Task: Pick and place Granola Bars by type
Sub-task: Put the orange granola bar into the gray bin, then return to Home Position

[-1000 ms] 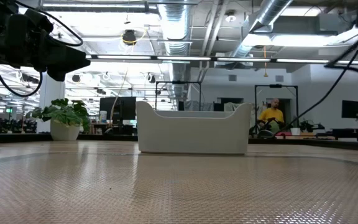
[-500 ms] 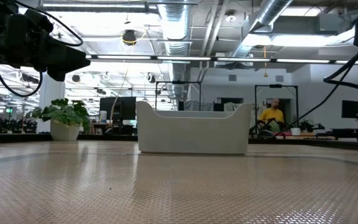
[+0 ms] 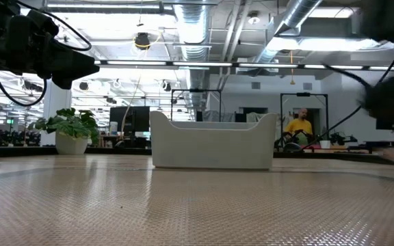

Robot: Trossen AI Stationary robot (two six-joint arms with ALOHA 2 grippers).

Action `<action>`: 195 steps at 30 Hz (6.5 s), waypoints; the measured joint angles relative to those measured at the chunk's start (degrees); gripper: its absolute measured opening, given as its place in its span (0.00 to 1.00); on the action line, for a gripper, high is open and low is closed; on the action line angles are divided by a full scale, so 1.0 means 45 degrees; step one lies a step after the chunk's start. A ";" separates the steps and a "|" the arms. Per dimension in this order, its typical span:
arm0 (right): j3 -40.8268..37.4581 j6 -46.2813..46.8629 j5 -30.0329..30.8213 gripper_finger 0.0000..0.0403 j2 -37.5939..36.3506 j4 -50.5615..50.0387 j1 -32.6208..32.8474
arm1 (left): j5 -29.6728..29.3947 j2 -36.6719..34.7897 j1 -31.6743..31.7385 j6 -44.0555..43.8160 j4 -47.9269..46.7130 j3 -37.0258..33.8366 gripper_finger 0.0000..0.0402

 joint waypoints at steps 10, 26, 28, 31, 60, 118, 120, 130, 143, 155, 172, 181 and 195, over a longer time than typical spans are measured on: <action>0.0495 -0.3905 0.2825 0.12 -0.2215 0.5648 -0.2157 | 0.0000 0.0003 0.0003 0.0000 0.0005 0.0004 0.42; 0.4548 -1.4760 -0.1119 0.09 -0.0017 0.6295 -0.6514 | 0.0000 0.0001 0.0002 -0.0005 0.0001 0.0001 0.42; 0.5230 -1.6286 -0.1336 0.09 0.0611 0.5449 -0.6751 | 0.0000 0.0000 -0.0002 0.0000 0.0005 0.0002 0.42; 0.6152 -1.8309 -0.1337 0.09 0.1576 0.4201 -0.7037 | 0.0000 0.0002 0.0000 -0.0005 0.0003 0.0000 0.42; 0.4046 -2.2014 0.0698 0.56 -0.0513 0.4635 -0.6545 | -0.0004 0.0002 0.0000 -0.0005 0.0004 0.0002 0.42; -0.7252 -2.0242 0.1647 0.56 -1.6907 1.0209 -0.5693 | 0.0000 -0.0002 0.0000 0.0000 0.0004 0.0004 0.42; -0.7251 -2.0224 0.1570 0.56 -1.7158 0.9619 -0.5693 | 0.0000 0.0003 -0.0001 -0.0005 0.0005 0.0001 0.42; -0.7251 -2.0135 0.1383 0.56 -1.7137 0.9121 -0.5690 | 0.0000 0.0003 0.0002 -0.0005 0.0000 0.0000 0.42; -0.7251 -1.9470 0.1390 0.56 -1.7137 0.9426 -0.5703 | 0.0000 0.0003 -0.0002 -0.0005 0.0005 0.0005 0.42; -0.7251 -1.9470 0.1402 0.56 -1.7137 0.9417 -0.5712 | 0.0000 0.0003 0.0002 0.0000 0.0000 0.0000 0.42; -0.7251 -1.9465 0.1411 0.56 -1.7137 0.9412 -0.5712 | 0.0000 0.0003 -0.0002 -0.0005 0.0000 0.0005 0.42; -0.7251 -1.9465 0.1410 0.56 -1.7137 0.9412 -0.5712 | 0.0000 0.0003 0.0003 -0.0005 0.0005 0.0004 0.42; -0.7251 -1.9465 0.1410 0.56 -1.7137 0.9410 -0.5712 | 0.0000 0.0002 0.0003 -0.0004 0.0001 0.0000 0.42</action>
